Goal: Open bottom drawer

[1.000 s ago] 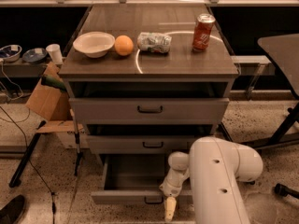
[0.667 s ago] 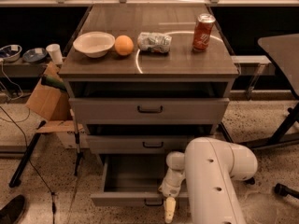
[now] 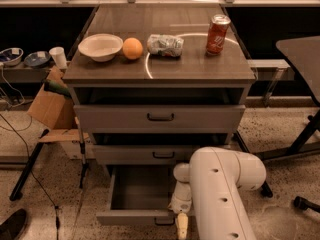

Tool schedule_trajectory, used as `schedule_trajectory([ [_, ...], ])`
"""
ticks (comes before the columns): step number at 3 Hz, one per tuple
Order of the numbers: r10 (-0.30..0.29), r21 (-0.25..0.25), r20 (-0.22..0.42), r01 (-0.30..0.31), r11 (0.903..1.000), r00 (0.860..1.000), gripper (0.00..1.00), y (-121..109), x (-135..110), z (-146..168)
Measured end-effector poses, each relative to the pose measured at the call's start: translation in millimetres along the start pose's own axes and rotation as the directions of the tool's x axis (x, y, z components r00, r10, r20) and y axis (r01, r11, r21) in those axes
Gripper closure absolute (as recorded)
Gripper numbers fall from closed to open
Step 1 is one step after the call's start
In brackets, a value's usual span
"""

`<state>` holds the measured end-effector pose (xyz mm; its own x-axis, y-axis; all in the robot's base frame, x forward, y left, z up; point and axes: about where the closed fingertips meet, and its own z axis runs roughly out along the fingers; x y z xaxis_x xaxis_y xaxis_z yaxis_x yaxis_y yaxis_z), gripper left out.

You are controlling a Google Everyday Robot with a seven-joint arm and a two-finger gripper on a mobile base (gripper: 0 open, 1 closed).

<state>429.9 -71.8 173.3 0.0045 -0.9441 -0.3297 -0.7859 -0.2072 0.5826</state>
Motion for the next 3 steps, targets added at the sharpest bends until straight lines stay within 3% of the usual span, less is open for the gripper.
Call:
schedule_trajectory([
  [1,0.001,-0.023,-0.015,-0.002,0.9997,1.000,0.00,8,0,-2],
  [3,0.051,-0.018,0.005,-0.050,0.9986,0.999,0.00,30,7,1],
])
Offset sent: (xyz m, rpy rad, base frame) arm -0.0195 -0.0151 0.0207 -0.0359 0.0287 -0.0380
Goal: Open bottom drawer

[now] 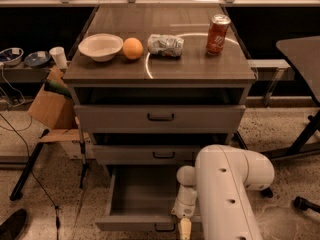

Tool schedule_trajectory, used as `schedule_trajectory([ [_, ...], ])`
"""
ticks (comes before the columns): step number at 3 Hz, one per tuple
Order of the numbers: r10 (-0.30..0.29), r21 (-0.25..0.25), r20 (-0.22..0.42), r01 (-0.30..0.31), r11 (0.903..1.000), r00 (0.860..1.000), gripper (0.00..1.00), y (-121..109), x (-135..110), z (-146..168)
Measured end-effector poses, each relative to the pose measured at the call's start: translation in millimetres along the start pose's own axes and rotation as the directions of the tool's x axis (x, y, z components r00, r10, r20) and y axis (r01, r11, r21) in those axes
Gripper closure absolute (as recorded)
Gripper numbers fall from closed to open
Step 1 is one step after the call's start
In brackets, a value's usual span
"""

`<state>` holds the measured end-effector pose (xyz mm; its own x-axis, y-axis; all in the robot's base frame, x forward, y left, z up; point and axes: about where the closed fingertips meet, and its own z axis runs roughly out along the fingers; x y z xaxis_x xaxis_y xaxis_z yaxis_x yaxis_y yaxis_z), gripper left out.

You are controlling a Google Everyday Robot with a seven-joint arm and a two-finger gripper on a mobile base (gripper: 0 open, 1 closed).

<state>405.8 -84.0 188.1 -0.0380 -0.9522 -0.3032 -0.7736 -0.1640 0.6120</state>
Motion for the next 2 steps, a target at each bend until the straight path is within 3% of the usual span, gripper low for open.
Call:
schedule_trajectory([
  [2,0.048,0.020,0.052,-0.049,0.9986,0.997,0.00,22,7,14],
])
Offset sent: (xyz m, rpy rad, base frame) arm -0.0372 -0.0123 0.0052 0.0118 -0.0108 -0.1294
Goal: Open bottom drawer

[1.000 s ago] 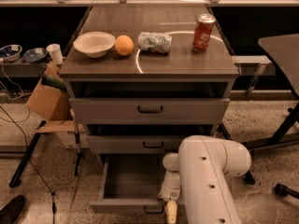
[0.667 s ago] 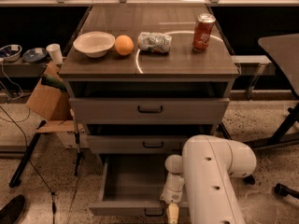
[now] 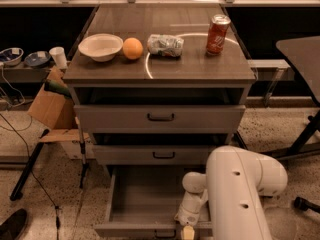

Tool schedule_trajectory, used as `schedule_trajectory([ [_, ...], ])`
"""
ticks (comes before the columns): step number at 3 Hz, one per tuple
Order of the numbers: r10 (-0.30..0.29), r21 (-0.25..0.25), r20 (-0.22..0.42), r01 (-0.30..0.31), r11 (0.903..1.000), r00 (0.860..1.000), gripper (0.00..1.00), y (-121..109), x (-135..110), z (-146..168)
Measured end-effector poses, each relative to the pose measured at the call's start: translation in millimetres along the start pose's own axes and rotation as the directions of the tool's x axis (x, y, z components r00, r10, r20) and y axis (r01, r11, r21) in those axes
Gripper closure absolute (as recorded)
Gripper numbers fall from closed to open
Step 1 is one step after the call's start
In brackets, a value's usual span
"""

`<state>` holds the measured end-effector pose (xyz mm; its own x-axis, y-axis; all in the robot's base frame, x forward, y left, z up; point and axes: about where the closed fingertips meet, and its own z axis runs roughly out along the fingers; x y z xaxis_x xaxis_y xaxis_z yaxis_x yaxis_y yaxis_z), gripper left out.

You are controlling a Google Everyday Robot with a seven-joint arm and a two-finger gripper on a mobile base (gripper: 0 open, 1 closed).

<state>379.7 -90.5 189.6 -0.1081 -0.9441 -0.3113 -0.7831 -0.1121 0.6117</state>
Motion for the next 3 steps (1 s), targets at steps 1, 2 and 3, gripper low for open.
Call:
schedule_trajectory([
  [1,0.021,0.086,0.055,-0.025,0.9960,0.998,0.00,4,0,-6],
  [2,0.027,0.231,0.125,-0.055,0.9715,0.992,0.00,-1,-5,-25],
  [3,0.018,0.367,0.176,-0.082,0.9264,0.984,0.00,-8,-11,-48],
])
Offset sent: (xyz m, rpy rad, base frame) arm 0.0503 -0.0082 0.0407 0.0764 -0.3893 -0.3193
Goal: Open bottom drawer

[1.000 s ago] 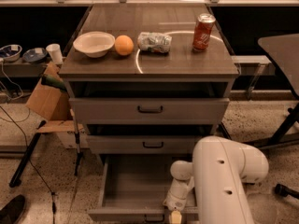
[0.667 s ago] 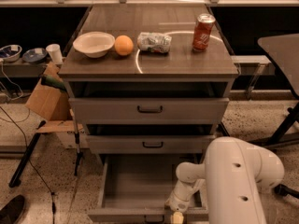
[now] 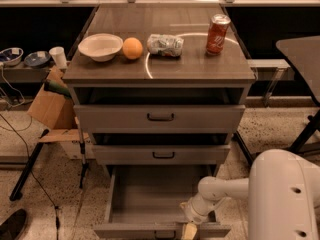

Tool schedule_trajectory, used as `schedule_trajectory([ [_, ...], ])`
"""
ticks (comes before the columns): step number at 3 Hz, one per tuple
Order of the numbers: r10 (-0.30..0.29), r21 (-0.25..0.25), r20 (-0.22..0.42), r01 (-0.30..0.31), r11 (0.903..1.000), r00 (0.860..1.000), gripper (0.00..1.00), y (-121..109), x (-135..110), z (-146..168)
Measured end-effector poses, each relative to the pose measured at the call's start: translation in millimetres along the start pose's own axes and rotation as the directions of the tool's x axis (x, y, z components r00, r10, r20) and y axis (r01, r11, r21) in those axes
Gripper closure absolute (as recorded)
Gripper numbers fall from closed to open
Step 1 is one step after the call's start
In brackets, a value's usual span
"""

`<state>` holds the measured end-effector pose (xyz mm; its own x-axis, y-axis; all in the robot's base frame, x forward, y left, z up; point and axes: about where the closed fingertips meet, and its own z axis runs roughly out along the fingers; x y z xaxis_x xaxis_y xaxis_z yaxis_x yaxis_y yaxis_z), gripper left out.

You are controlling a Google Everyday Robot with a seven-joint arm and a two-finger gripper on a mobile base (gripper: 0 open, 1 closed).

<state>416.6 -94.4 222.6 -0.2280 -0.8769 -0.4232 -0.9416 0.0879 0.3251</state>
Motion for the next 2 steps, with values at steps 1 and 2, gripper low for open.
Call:
schedule_trajectory([
  [1,-0.006,0.099,0.024,0.003,0.9951,1.000,0.00,-10.7,-8.5,-16.3],
  [2,-0.006,0.099,0.024,0.003,0.9951,1.000,0.00,-10.7,-8.5,-16.3],
])
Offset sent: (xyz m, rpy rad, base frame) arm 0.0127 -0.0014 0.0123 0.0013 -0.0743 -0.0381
